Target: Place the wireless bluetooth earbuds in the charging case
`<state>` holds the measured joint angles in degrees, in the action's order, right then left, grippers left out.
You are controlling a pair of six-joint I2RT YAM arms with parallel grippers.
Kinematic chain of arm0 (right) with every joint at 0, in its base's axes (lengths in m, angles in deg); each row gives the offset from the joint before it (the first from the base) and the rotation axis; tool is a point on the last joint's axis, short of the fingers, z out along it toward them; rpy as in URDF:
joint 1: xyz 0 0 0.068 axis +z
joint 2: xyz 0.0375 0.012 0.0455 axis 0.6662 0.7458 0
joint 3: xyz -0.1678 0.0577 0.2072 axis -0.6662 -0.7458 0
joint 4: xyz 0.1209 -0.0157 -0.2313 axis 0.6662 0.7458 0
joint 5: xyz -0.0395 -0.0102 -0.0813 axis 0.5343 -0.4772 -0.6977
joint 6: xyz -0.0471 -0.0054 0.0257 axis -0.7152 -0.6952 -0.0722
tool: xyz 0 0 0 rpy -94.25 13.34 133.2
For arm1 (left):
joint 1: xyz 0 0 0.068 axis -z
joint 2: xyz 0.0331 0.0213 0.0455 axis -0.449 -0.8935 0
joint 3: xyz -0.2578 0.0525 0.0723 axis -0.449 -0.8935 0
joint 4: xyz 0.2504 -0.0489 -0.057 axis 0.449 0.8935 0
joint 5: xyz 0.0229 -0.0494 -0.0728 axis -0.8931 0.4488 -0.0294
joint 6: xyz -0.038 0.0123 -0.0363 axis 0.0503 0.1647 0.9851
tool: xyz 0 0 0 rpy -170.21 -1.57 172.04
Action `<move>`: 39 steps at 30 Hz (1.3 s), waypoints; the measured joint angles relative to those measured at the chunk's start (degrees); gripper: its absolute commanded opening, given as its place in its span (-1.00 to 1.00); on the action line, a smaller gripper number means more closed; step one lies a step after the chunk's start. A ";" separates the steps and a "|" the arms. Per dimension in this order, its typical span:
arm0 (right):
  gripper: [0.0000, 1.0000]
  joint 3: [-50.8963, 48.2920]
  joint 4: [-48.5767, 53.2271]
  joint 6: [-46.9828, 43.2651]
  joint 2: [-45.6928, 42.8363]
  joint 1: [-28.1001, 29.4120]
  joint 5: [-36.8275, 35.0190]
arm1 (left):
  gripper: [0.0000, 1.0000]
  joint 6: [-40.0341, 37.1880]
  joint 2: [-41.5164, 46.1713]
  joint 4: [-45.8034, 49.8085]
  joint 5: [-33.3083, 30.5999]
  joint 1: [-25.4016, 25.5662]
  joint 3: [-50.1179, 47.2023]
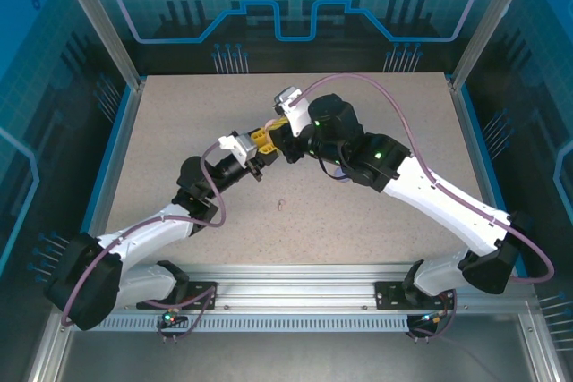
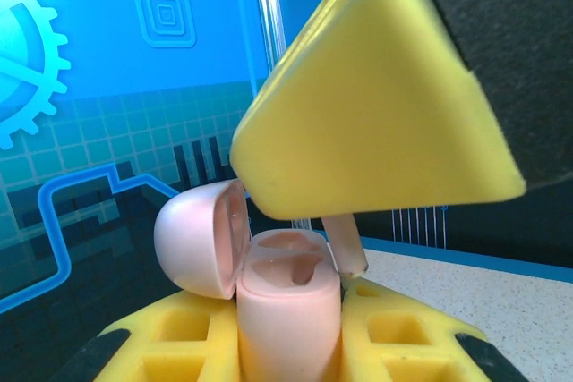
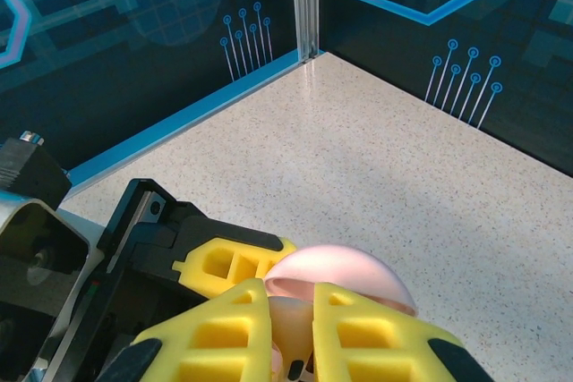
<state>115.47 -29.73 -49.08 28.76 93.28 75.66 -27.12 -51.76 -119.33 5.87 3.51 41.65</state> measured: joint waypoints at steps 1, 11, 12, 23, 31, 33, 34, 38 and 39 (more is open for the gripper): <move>-0.72 0.00 0.00 -0.02 0.04 -0.02 -0.02 | -1.00 -0.02 0.00 0.22 0.00 -0.02 0.00; -0.74 0.00 -1.03 0.02 0.15 -0.07 -0.20 | -1.00 -1.07 0.07 1.03 0.00 0.37 0.00; -0.74 0.00 -1.20 0.00 0.15 -0.11 -0.17 | -1.00 -1.07 0.11 1.03 0.00 0.35 0.00; -0.75 -1.84 -2.29 0.04 -0.22 -1.22 -0.20 | -1.00 -1.27 0.22 2.29 0.00 0.39 0.37; -0.76 -3.21 -2.54 0.07 -0.90 -1.79 -0.13 | -1.00 -1.49 0.26 3.04 0.00 0.44 0.44; -0.77 -3.50 -2.56 0.07 -1.01 -1.79 0.02 | -1.00 -1.51 0.33 3.32 0.00 0.46 0.46; -0.76 -3.65 -2.62 0.07 -1.03 -1.79 0.04 | -1.00 -1.51 0.33 3.50 0.00 0.46 0.46; -0.78 -3.74 -2.80 0.02 -1.07 -1.79 0.48 | -1.00 -1.51 0.35 3.56 -0.02 0.52 0.66; -0.78 -3.76 -2.84 0.00 -1.07 -1.86 0.79 | -1.00 -1.51 0.44 3.56 -0.02 0.52 0.66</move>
<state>111.71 -32.57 -49.08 27.69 91.42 76.45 -28.62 -51.33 -115.77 5.84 4.04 42.31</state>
